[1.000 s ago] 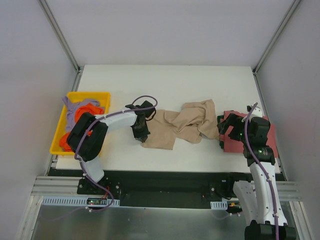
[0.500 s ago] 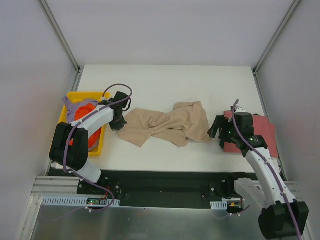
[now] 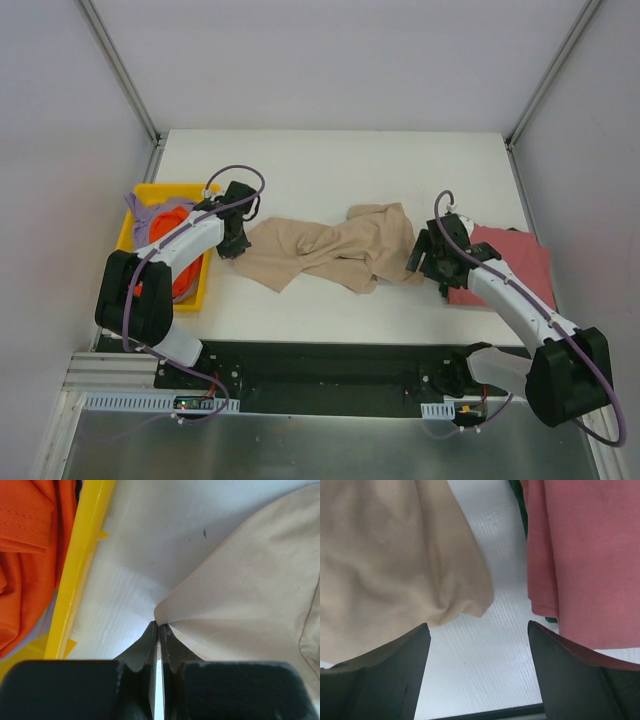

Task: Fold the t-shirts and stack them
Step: Flatten out the tshirt

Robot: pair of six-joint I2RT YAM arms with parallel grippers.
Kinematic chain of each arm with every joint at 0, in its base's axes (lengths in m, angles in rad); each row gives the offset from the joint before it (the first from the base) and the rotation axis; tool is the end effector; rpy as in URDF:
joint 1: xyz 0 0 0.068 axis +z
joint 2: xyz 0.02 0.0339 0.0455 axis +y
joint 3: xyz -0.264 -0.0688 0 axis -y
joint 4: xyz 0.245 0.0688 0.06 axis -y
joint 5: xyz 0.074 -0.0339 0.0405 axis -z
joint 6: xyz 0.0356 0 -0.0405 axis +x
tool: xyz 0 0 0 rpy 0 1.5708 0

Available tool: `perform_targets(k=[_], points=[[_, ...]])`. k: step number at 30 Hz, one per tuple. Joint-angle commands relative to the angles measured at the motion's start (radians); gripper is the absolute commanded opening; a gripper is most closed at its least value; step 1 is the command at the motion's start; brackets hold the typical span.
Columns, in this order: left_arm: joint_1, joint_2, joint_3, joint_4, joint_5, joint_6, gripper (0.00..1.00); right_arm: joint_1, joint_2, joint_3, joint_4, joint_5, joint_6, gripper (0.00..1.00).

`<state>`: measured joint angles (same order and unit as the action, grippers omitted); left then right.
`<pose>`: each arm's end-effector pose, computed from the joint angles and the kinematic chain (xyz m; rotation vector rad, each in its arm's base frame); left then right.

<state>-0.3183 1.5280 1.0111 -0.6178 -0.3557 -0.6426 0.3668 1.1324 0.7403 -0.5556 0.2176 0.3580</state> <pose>0.2857 -0.0811 0.2110 -0.5202 2.5407 0.1477 0.2088 0.0720 0.2260 0.0765 2.4855 0.0299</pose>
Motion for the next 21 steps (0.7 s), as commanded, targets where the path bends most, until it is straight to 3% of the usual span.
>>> perform_targets(k=[1,16,21], points=[[0.016,-0.014,0.041,-0.02,0.033,0.026,0.0,0.001,0.052,0.005,0.04,0.017,0.09,0.8],[0.016,-0.14,-0.066,0.107,0.099,0.061,0.0,0.001,0.263,0.014,0.157,0.037,0.122,0.57],[0.018,-0.19,-0.12,0.17,0.118,0.073,0.0,0.001,0.291,-0.012,0.183,0.014,0.141,0.43]])
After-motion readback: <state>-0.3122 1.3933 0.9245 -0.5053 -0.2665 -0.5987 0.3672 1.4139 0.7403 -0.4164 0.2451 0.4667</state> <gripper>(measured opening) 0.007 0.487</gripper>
